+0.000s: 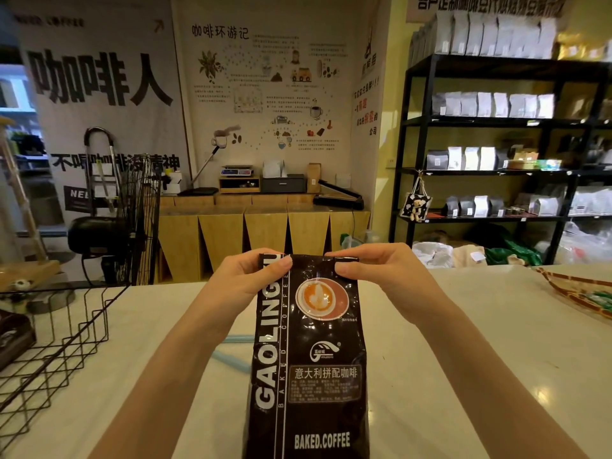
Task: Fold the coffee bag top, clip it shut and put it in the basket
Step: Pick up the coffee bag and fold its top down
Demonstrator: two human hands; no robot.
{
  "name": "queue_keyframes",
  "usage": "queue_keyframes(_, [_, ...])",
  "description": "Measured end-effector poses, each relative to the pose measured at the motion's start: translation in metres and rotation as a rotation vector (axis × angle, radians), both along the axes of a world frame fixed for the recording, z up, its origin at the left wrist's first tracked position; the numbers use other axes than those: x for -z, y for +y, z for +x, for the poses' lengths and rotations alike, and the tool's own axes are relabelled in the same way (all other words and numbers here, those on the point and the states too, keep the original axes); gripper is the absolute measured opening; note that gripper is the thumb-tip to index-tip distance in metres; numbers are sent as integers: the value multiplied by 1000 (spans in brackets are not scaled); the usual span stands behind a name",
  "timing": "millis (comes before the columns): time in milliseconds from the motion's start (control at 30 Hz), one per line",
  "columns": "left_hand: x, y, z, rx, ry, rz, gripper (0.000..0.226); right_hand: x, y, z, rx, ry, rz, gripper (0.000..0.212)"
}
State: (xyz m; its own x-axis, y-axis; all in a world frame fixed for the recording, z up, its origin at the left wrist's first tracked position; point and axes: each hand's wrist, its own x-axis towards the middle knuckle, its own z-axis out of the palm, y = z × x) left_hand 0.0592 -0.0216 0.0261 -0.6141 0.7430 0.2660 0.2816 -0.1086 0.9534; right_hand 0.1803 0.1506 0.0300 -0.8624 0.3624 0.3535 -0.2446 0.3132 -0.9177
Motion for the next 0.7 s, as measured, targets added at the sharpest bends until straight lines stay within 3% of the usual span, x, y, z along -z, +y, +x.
queue_keyframes(200, [3,1,-1,61,-148,28,31,5,-1,-5,-23,27,-96,31])
queue_keyframes(500, [14,3,-3,-3,-264,102,28,15,-14,-13,-76,-14,-208,11])
queue_keyframes(700, [17,10,0,-58,-344,95,30,15,-12,-14,-30,-17,-149,11])
